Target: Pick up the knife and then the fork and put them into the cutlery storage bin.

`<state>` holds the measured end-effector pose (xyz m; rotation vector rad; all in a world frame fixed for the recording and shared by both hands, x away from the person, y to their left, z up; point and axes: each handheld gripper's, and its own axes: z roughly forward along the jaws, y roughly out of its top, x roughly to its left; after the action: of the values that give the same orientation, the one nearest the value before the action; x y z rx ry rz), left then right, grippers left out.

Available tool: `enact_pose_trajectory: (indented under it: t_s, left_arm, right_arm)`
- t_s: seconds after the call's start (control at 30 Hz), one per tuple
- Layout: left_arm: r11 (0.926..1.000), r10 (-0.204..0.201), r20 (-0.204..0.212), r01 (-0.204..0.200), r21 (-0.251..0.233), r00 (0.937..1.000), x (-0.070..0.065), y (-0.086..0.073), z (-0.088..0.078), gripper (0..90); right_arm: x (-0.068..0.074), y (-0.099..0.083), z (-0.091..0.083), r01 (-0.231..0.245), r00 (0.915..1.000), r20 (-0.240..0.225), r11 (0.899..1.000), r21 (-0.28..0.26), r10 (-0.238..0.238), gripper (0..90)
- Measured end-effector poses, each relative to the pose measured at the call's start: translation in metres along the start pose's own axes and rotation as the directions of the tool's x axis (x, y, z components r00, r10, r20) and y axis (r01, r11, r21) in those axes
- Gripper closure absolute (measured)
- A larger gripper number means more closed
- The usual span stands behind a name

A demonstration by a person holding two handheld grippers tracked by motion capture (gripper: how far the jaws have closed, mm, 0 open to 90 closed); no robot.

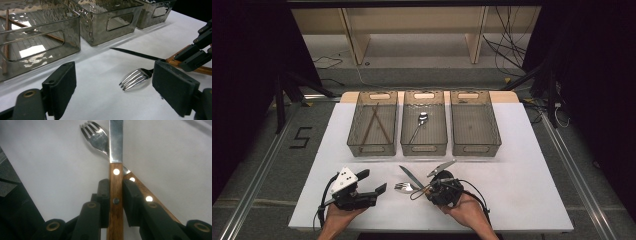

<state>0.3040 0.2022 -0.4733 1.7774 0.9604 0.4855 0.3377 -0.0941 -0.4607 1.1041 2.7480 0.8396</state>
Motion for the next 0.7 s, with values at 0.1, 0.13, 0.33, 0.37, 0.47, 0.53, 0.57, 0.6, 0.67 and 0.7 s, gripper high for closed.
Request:
enact_pose_trajectory:
  t_s: [0.1, 0.13, 0.33, 0.37, 0.47, 0.53, 0.57, 0.6, 0.67, 0.7]
  left_arm:
    - [1.0, -0.006, -0.004, 0.006, -0.005, 1.0, 0.002, 0.0, -0.001, 19.2]
    - [0.9999, -0.01, -0.006, 0.01, -0.009, 0.9999, 0.002, 0.0, -0.001, 19.1]
    - [0.9997, -0.017, -0.013, 0.017, -0.015, 0.9998, 0.004, 0.0, -0.002, 19.1]
    - [0.9997, -0.018, -0.013, 0.017, -0.014, 0.9998, 0.004, 0.0, -0.002, 19.1]
    - [0.9997, -0.02, -0.014, 0.02, -0.016, 0.9997, 0.005, -0.001, -0.002, 19.1]
    - [0.9997, -0.021, -0.016, 0.02, -0.016, 0.9997, 0.005, -0.001, -0.003, 19.1]
    - [0.9997, -0.02, -0.017, 0.019, -0.016, 0.9997, 0.006, -0.001, -0.003, 19.1]
    - [0.9996, -0.024, -0.017, 0.024, -0.018, 0.9996, 0.006, -0.001, -0.003, 19.1]
    - [0.9994, -0.027, -0.02, 0.027, -0.02, 0.9994, 0.007, -0.001, -0.003, 19.0]
    - [0.9994, -0.028, -0.02, 0.028, -0.02, 0.9994, 0.007, -0.001, -0.003, 19.0]
  right_arm:
    - [-0.002, 0.0, -0.003, -0.002, 1.0, -0.005, 1.0, -0.009, 0.002, 77.1]
    - [-0.002, 0.001, -0.004, -0.002, 1.0, -0.006, 1.0, -0.015, 0.001, 77.0]
    - [-0.013, 0.003, -0.018, -0.029, 0.9995, -0.012, 0.997, -0.068, 0.028, 77.1]
    - [-0.016, 0.004, -0.022, -0.036, 0.9993, -0.013, 0.996, -0.077, 0.035, 77.1]
    - [-0.025, 0.007, -0.031, -0.055, 0.9985, -0.012, 0.992, -0.111, 0.054, 77.1]
    - [-0.032, 0.009, -0.039, -0.074, 0.9972, -0.022, 0.988, -0.136, 0.072, 77.1]
    - [-0.035, 0.009, -0.043, -0.078, 0.9969, -0.021, 0.986, -0.15, 0.076, 77.1]
    - [-0.038, 0.011, -0.048, -0.08, 0.9968, -0.012, 0.984, -0.161, 0.079, 77.1]
    - [-0.044, 0.013, -0.056, -0.089, 0.996, -0.008, 0.978, -0.186, 0.09, 77.1]
    - [-0.048, 0.015, -0.059, -0.098, 0.9951, -0.005, 0.976, -0.194, 0.099, 77.1]
